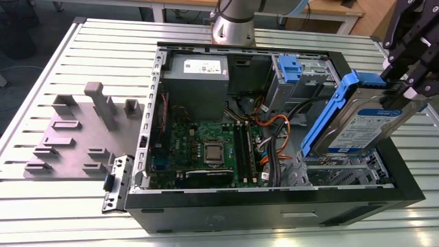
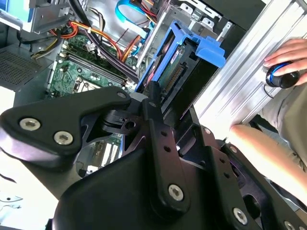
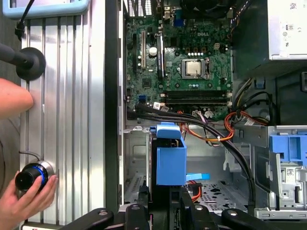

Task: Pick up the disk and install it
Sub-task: 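Insert the disk into the insertion slot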

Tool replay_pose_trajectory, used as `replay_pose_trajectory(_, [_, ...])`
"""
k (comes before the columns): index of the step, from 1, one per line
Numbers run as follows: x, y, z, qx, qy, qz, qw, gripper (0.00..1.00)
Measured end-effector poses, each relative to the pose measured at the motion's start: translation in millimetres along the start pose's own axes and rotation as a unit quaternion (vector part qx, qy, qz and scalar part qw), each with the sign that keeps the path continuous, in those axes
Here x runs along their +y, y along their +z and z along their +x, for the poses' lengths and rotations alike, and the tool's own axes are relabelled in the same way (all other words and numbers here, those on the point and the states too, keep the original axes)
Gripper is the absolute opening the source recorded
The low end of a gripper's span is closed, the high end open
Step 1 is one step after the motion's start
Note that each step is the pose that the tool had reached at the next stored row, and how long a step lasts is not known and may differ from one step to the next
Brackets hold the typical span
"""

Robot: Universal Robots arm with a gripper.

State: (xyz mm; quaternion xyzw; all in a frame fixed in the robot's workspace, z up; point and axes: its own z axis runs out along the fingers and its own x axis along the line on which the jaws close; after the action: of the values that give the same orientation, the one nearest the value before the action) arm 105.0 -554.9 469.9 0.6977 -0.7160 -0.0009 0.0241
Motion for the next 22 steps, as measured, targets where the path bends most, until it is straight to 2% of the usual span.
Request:
replay_pose_trajectory(5, [-1.3,4.6,0.4,-0.0036,0.000,-0.0001,0.99999,0.35])
replay_pose_trajectory(10, [-4.7,9.0,0.8,-0.0104,0.000,-0.0003,0.99995,0.35])
replay_pose_trajectory(15, [-10.0,11.2,2.5,-0.0104,0.000,-0.0010,0.99994,0.35])
replay_pose_trajectory(22, [-11.1,17.2,3.3,-0.0104,0.000,-0.0012,0.99995,0.35])
